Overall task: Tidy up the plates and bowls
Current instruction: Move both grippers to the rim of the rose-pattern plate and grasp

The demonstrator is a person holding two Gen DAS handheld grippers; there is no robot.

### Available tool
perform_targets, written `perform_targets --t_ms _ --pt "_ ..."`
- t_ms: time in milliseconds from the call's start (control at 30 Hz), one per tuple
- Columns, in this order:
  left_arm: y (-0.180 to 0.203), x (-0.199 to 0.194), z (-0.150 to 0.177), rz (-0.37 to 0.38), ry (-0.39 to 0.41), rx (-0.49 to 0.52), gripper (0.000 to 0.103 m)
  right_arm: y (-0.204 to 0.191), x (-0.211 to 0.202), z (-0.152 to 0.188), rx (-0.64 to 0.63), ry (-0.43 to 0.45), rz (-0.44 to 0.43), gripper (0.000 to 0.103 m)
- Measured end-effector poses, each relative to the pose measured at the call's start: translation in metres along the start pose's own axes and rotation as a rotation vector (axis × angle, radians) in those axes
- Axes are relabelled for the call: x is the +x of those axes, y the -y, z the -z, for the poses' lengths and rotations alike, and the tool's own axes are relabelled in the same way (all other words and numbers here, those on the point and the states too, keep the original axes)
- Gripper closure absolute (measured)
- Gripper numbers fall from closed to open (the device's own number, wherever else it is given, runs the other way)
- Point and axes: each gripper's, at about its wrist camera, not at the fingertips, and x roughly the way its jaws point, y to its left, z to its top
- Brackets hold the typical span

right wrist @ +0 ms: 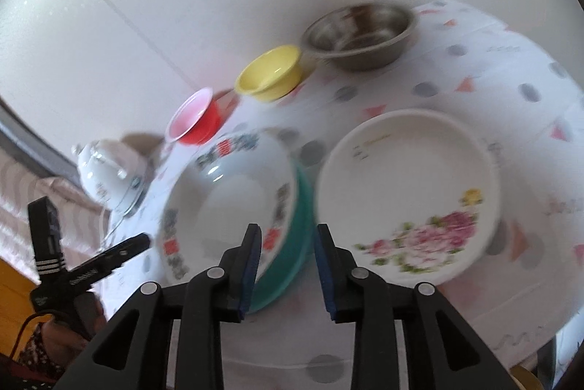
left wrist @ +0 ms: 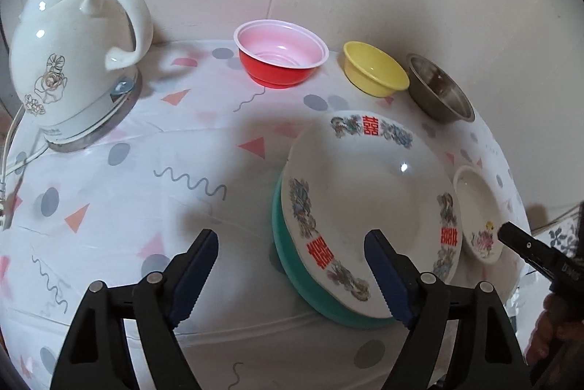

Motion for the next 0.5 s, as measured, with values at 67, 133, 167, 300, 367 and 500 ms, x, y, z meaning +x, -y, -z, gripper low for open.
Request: perform_targets --t_ms 67,133,167,300,367,500 --pt "0.002 -0.002 -0.003 0.008 0.007 -0.003 0.020 0.009 -0.008 -0.001 0.011 0.027 0.043 0.073" --pt "0.008 -0.003 -0.007 0.018 0.006 0.005 0.019 0.022 -0.016 -0.001 0.050 0.049 0.075 0.073" --pt "0.012 -0.003 -0.009 0.025 0.006 0.010 0.019 0.029 -0.019 -0.001 0.072 0.057 0.085 0.073" --pt "0.032 -0.007 -0.016 0.064 0.010 0.049 0.018 0.062 -0.031 0.003 0.168 0.087 0.132 0.072" --pt "0.046 -0.006 -0.022 0.086 0.009 0.080 0.017 0.076 -0.035 0.007 0.207 0.097 0.150 0.072" --pt "0.079 -0.001 -0.035 0.120 0.000 0.145 0.017 0.104 -0.037 0.015 0.295 0.094 0.151 0.072"
